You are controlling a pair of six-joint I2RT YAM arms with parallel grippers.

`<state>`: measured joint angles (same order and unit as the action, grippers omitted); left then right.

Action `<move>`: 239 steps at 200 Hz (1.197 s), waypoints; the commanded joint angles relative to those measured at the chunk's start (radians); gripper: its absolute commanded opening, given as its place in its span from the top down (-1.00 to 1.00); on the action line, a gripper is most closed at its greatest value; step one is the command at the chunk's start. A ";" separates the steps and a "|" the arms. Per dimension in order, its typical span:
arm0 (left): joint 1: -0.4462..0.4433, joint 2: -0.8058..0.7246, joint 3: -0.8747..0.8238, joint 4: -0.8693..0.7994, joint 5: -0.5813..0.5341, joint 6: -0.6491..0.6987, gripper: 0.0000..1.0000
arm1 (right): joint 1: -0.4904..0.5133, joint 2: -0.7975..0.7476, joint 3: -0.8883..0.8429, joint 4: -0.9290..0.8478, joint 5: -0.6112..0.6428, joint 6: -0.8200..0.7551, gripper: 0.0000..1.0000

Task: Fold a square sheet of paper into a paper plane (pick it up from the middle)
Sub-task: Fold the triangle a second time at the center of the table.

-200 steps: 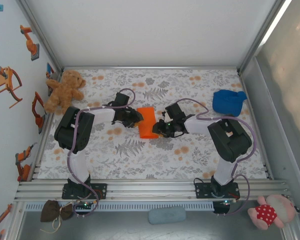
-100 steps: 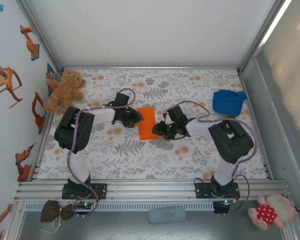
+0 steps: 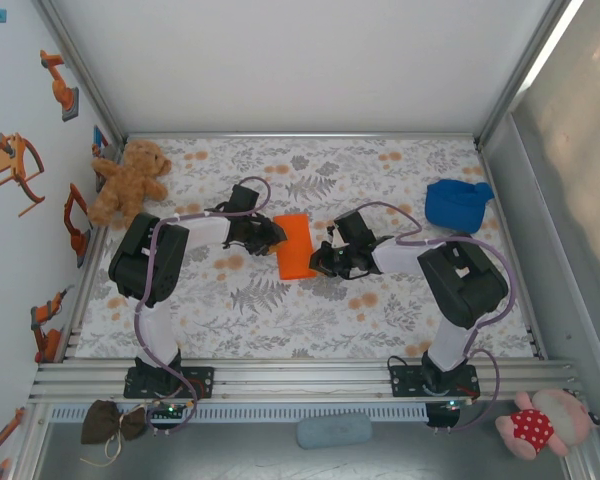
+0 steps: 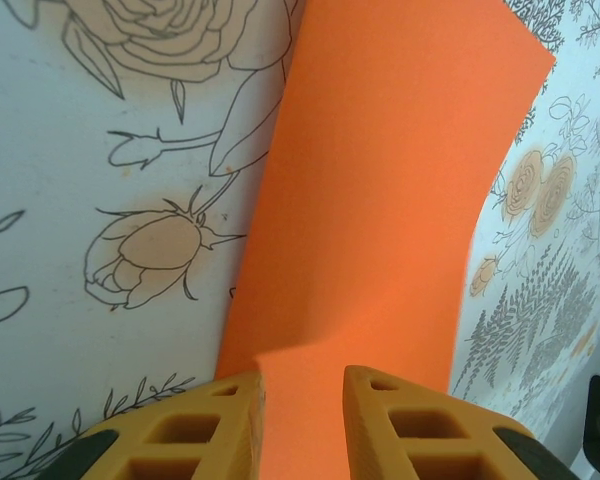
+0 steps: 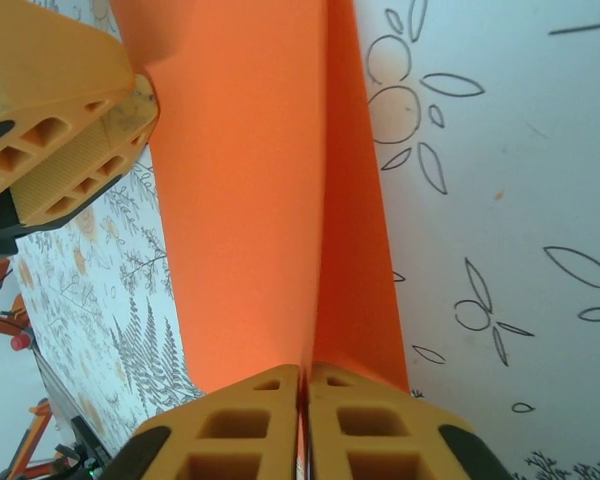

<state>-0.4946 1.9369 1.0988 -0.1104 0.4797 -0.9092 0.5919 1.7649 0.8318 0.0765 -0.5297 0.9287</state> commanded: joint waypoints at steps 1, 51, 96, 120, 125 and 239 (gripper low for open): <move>0.007 0.009 0.025 -0.054 0.007 0.029 0.46 | 0.002 -0.029 -0.001 -0.029 0.028 0.003 0.86; 0.009 0.000 0.086 -0.094 0.014 0.088 0.49 | 0.002 -0.030 0.003 -0.050 0.036 -0.001 0.89; 0.017 0.024 0.107 -0.122 0.010 0.113 0.49 | 0.001 -0.035 0.001 -0.052 0.037 -0.001 0.84; 0.018 0.051 0.119 -0.136 0.011 0.116 0.49 | 0.002 -0.037 0.004 -0.053 0.038 -0.001 0.78; 0.018 0.054 0.119 -0.133 0.013 0.116 0.49 | 0.001 -0.039 0.004 -0.053 0.037 -0.001 0.76; 0.018 0.074 0.121 -0.146 0.011 0.124 0.52 | 0.002 -0.045 0.012 -0.048 0.025 -0.009 0.91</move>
<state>-0.4824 1.9915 1.2026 -0.2184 0.4831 -0.8097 0.5919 1.7512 0.8318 0.0376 -0.5049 0.9257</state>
